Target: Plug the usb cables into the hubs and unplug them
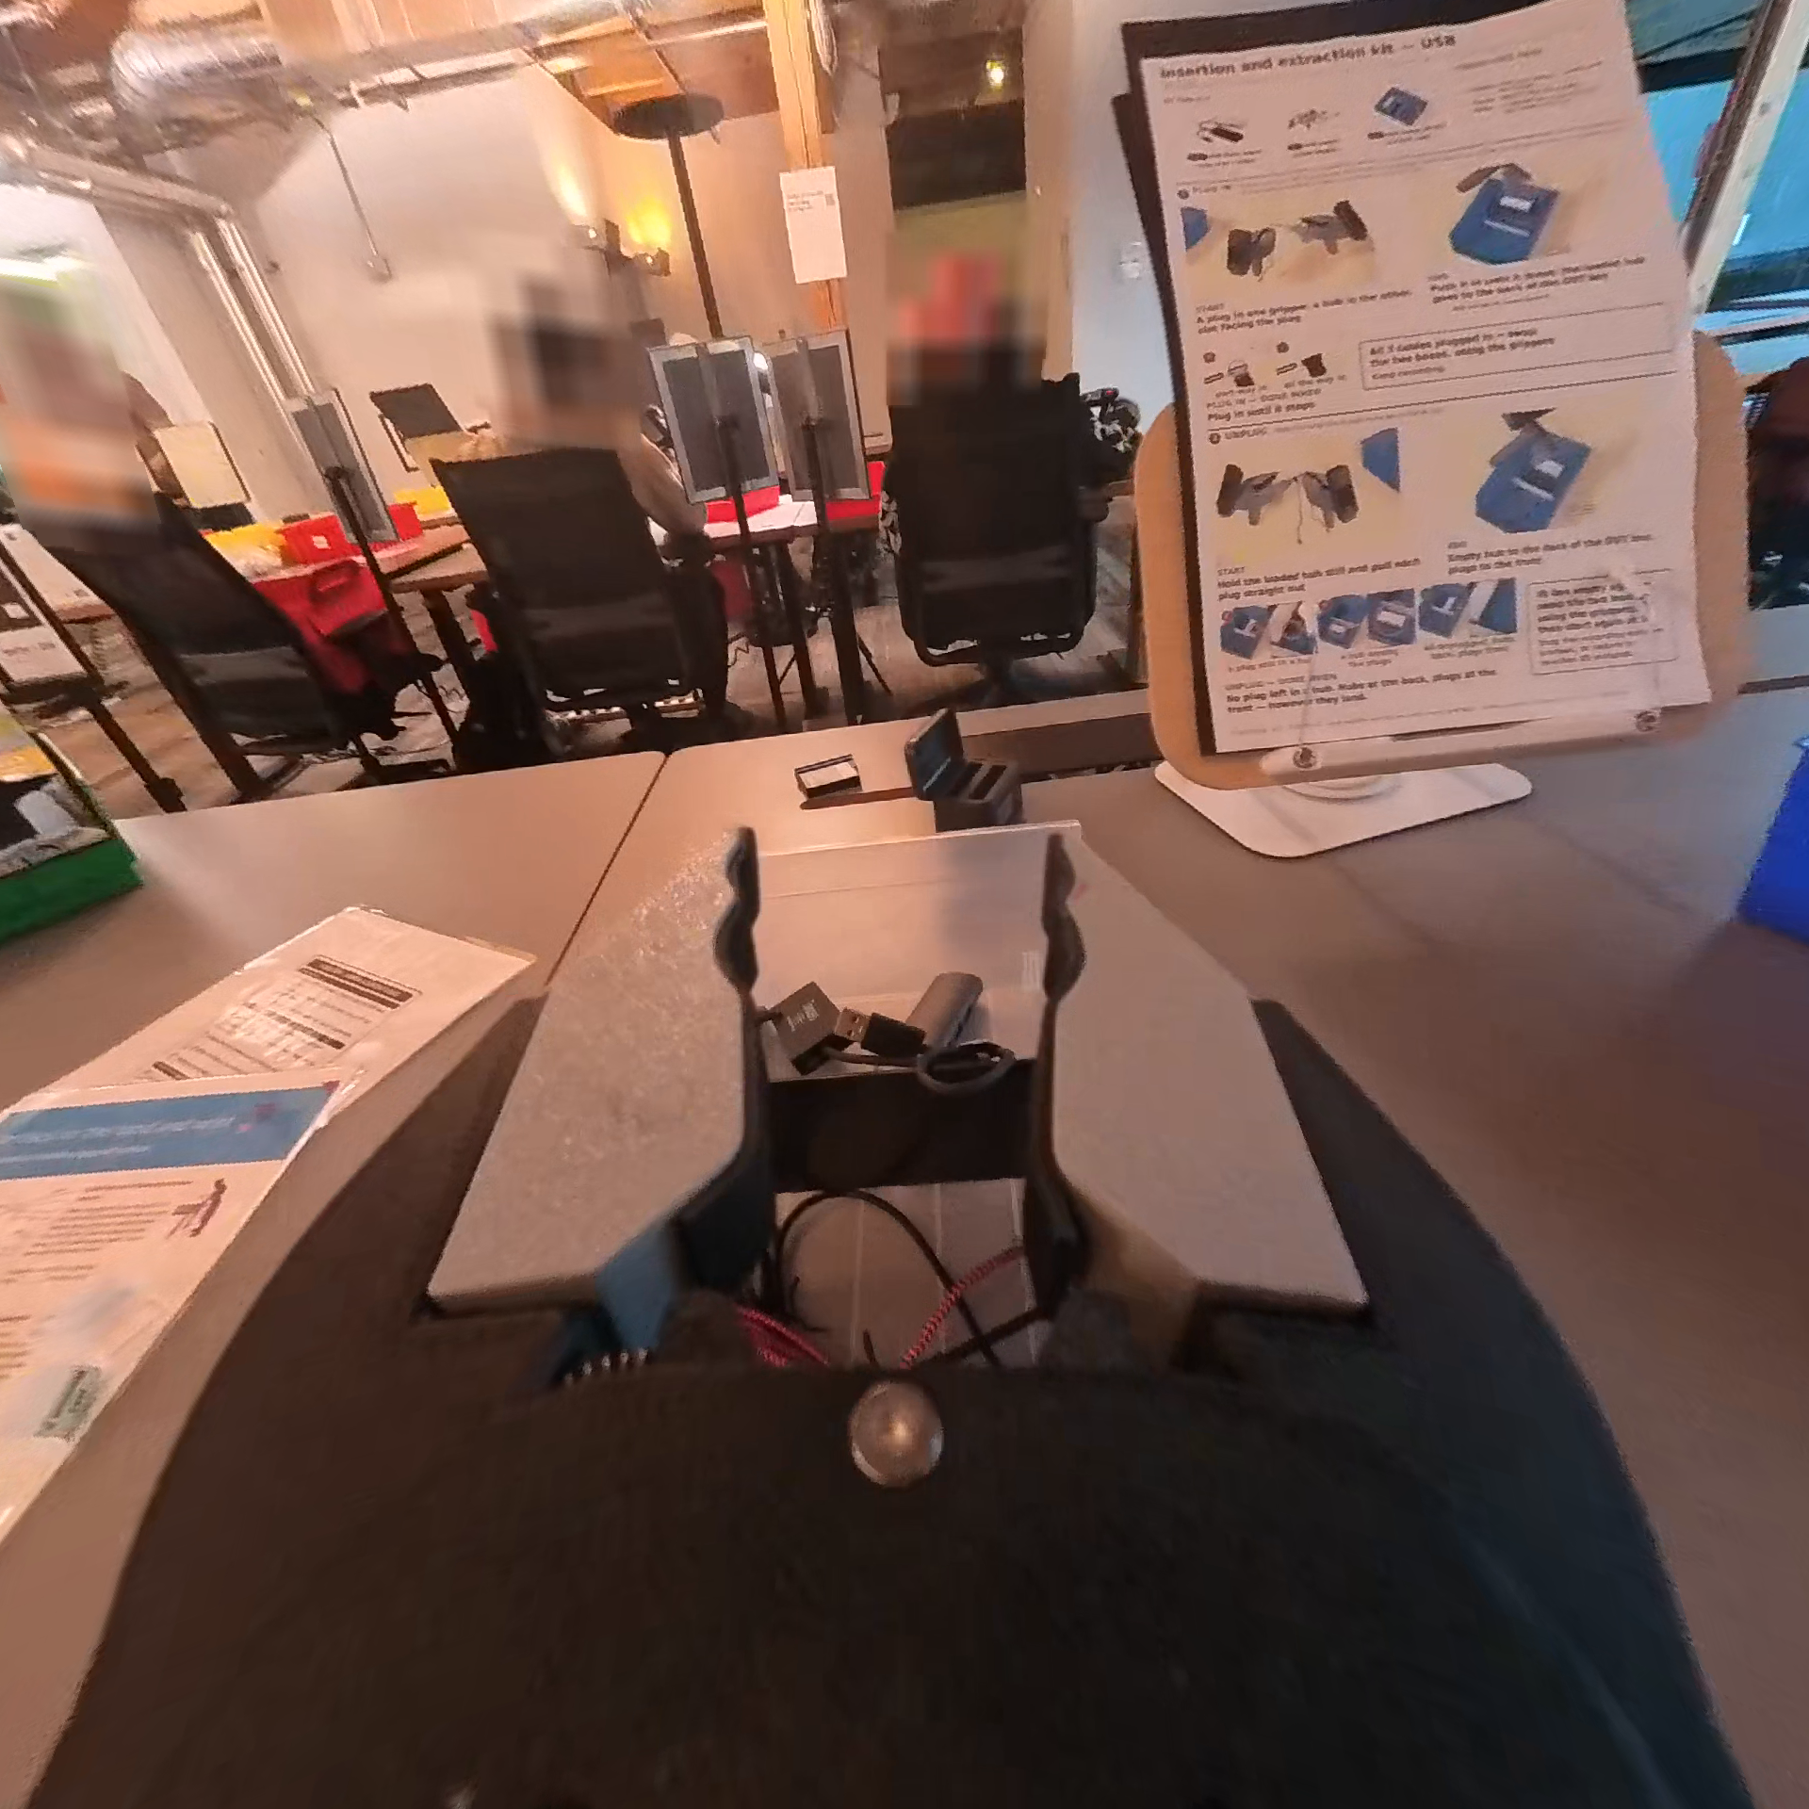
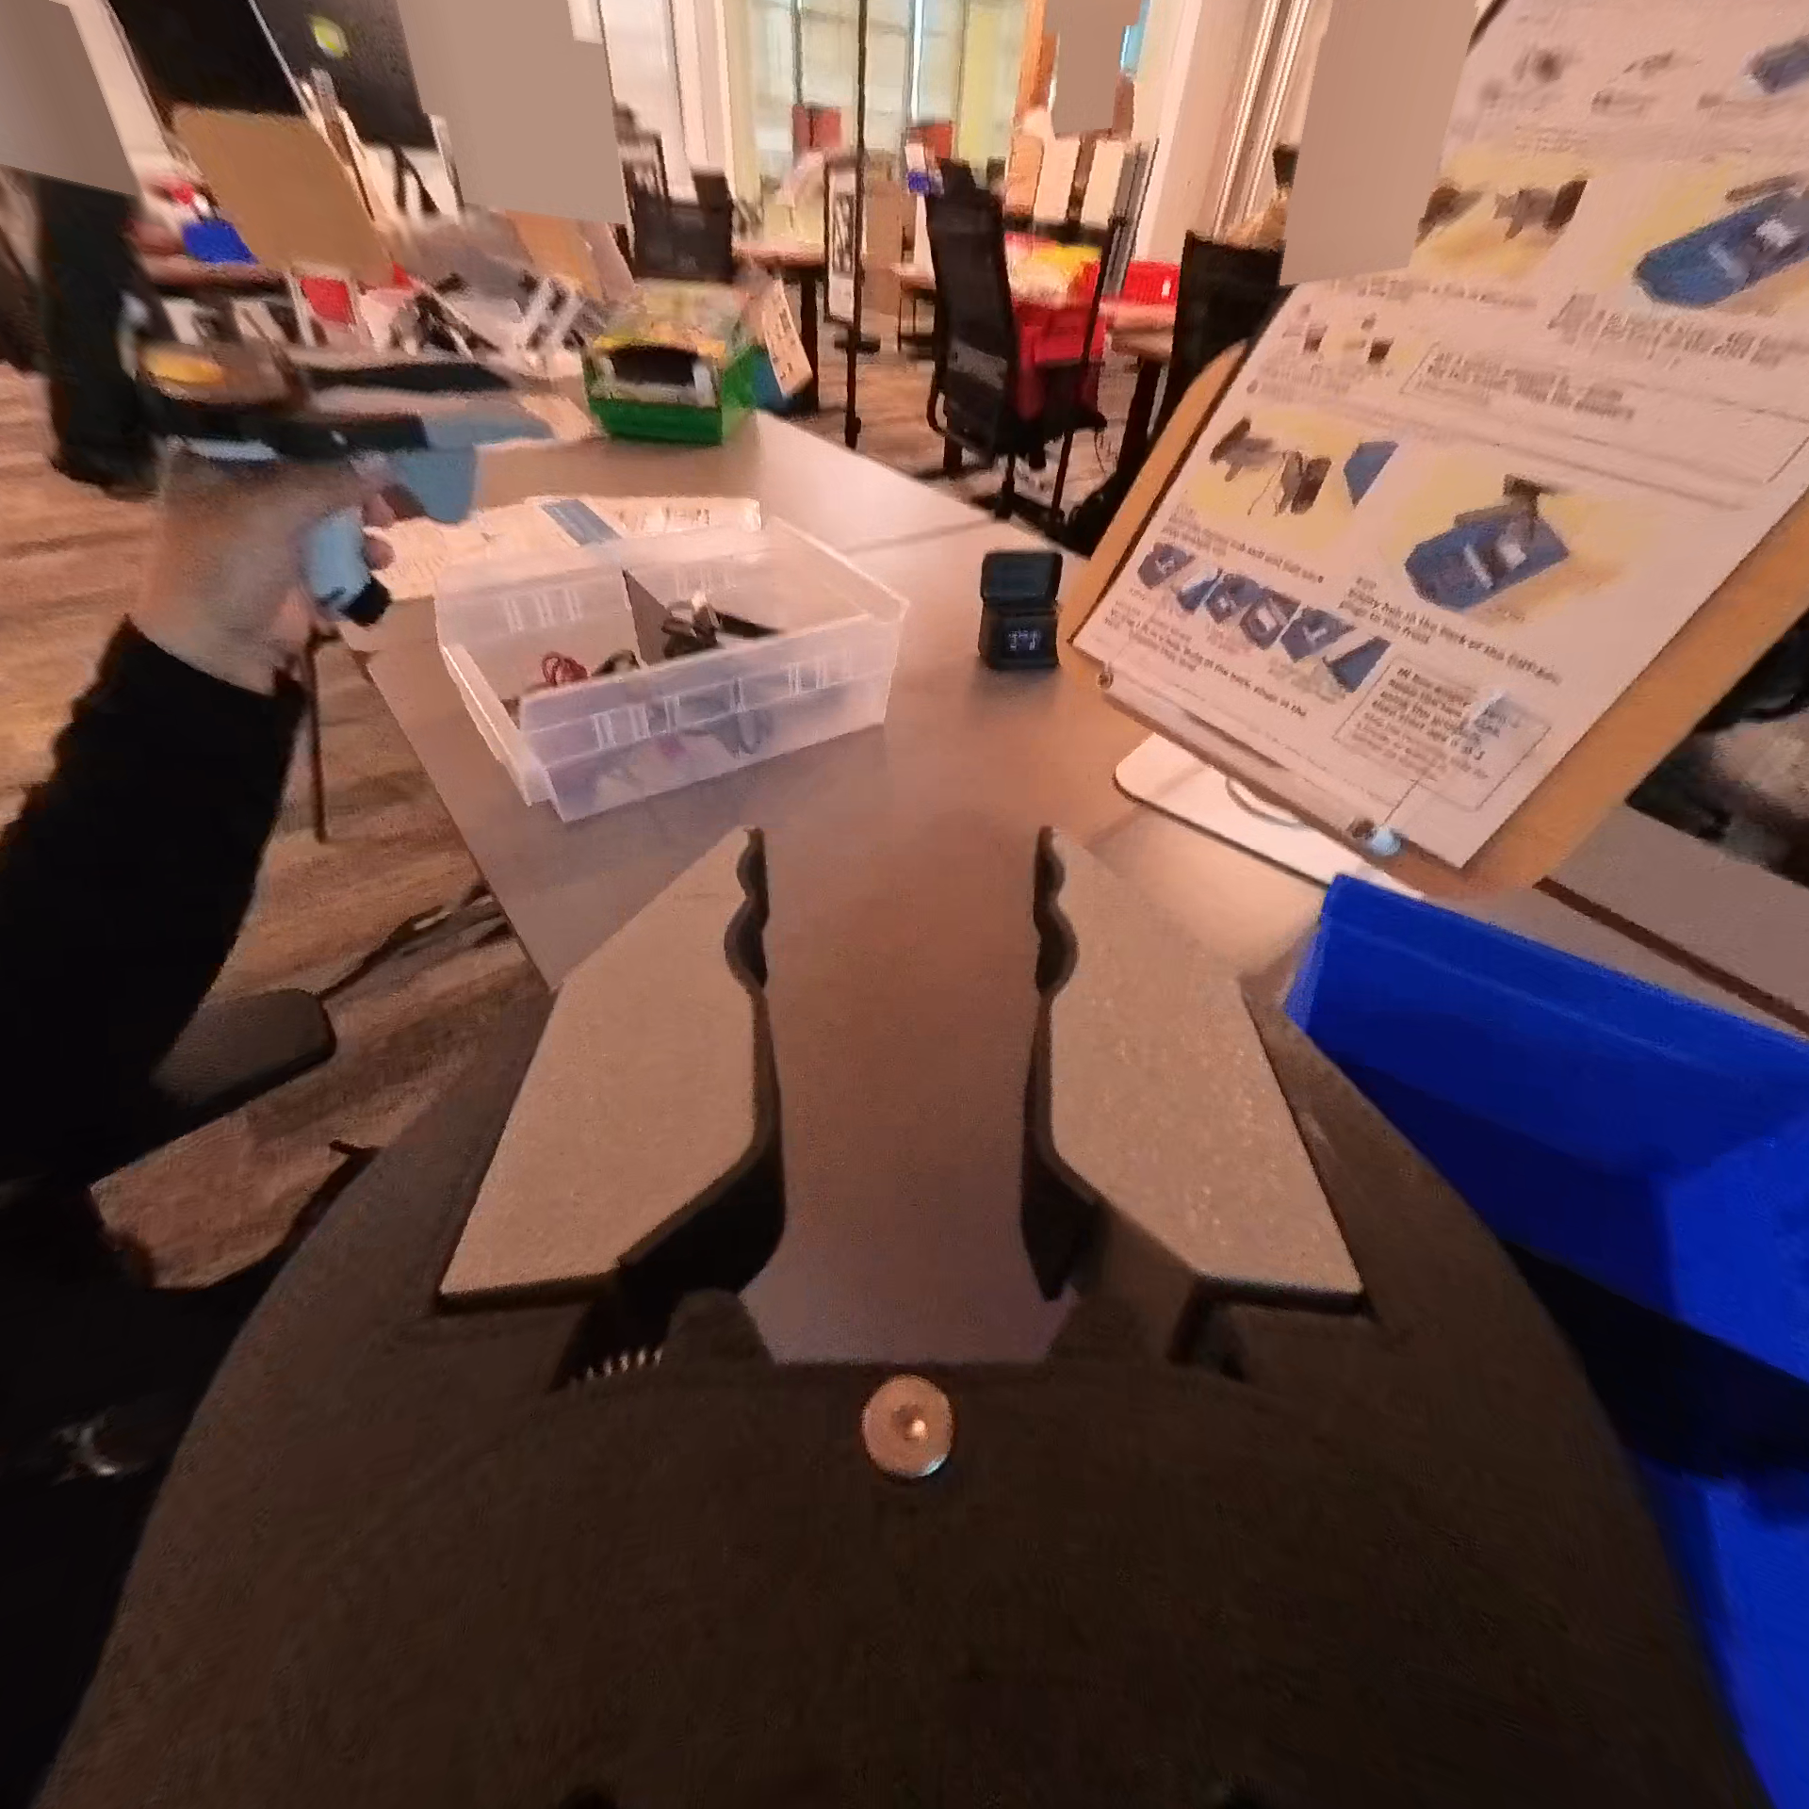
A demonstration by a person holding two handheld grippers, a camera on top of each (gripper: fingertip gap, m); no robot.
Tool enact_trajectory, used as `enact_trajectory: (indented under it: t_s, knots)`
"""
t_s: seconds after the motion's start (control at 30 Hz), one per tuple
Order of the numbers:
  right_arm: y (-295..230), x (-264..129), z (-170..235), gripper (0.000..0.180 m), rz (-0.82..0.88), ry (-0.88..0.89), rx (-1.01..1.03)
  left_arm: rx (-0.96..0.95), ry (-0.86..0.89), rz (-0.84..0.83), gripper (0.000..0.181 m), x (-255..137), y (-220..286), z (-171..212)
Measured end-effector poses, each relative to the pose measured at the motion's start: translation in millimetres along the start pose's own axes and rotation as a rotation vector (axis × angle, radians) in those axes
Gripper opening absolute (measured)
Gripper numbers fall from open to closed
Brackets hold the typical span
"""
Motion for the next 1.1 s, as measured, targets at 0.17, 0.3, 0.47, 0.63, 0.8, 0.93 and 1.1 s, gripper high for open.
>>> enact_trajectory:
  t_s: [0.17, 0.3, 0.47, 0.63, 0.8, 0.93, 1.1]
  knots:
    - [12, 20, 23, 0.056, 0.050, -0.118, -0.016, -0.008, -0.055, 0.060, 0.059, 4, 6, 9]
    - [-9, 34, 7, 0.054, -0.089, -0.001, -0.044, 0.011, -0.099, 0.095, 0.061, 12, 15, 19]
    - [-13, 70, 21, 0.063, -0.173, 0.002, 0.033, 0.037, -0.167, 0.140, 0.066, 23, 36, 35]
    - [-2, 131, 76, 0.105, -0.207, -0.120, 0.132, 0.009, -0.203, 0.187, 0.085, 31, 60, 42]
    - [43, 157, 121, 0.105, 0.032, -0.257, 0.014, 0.062, -0.267, 0.157, 0.101, 37, 64, 57]
    - [56, 171, 127, 0.106, 0.025, -0.218, 0.016, 0.096, -0.303, 0.112, 0.101, 34, 51, 69]
    - [69, 192, 142, 0.102, 0.017, -0.247, 0.014, 0.076, -0.287, -0.022, 0.090, 18, -1, 69]
Point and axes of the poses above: each gripper's, where its closed fingertips meet, x out along the fingers, z out of its underside, y = z × x across the jaws, the point moved 3 cm from there along -x, back along the fingers, and after that the axes turned 14 degrees about -z, right-handed, at the moved point
